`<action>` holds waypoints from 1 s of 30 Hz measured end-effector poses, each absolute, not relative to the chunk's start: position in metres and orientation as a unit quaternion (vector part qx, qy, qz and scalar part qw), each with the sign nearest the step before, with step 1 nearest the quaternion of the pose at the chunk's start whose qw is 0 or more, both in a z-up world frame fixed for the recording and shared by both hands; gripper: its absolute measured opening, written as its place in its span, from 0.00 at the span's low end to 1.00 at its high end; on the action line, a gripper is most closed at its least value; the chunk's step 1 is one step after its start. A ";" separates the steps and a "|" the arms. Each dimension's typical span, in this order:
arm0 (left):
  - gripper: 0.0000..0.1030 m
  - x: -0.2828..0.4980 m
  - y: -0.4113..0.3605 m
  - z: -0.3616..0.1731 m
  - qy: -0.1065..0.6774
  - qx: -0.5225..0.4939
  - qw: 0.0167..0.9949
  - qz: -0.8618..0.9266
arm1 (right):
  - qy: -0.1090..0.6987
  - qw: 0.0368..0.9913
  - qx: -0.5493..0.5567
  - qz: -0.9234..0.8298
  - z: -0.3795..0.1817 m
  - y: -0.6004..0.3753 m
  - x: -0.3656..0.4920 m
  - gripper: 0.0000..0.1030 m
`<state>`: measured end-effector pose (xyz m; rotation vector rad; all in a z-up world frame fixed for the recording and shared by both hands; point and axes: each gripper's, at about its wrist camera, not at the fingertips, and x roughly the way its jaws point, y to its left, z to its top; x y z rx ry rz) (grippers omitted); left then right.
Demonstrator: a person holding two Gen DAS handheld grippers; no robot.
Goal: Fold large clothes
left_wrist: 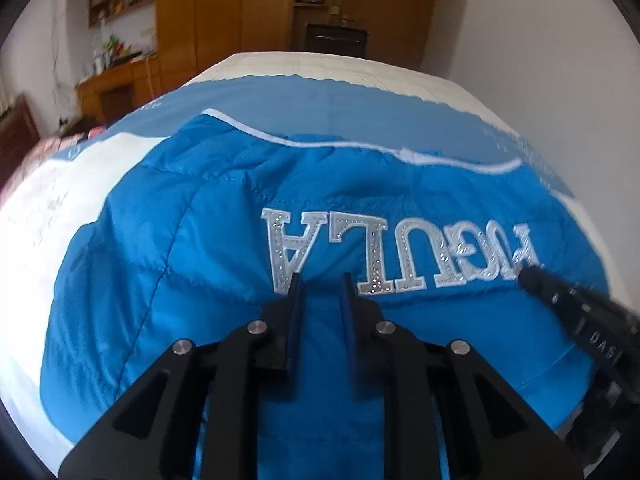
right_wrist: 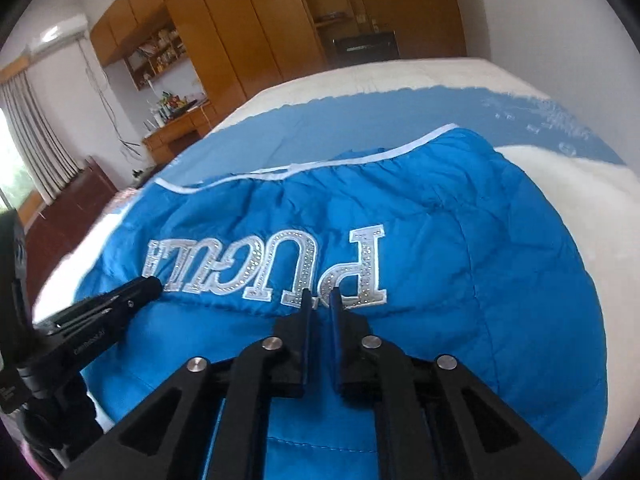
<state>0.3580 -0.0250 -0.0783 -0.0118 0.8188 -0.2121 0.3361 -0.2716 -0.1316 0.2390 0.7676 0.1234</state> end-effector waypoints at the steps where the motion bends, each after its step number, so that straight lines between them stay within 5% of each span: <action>1: 0.17 0.358 -0.026 -0.084 0.400 -0.004 0.910 -0.107 | 0.375 0.920 0.102 0.052 -0.137 -0.269 0.337 0.01; 10: 0.17 0.354 -0.026 -0.103 0.397 0.007 0.910 -0.119 | 0.373 0.922 0.089 0.052 -0.159 -0.266 0.333 0.00; 18: 0.14 0.325 -0.032 -0.070 0.363 -0.011 0.919 -0.153 | 0.339 0.927 0.104 0.122 -0.120 -0.254 0.313 0.00; 30: 0.17 0.340 -0.043 -0.104 0.401 -0.002 0.903 -0.155 | 0.386 0.907 0.111 0.128 -0.157 -0.240 0.326 0.00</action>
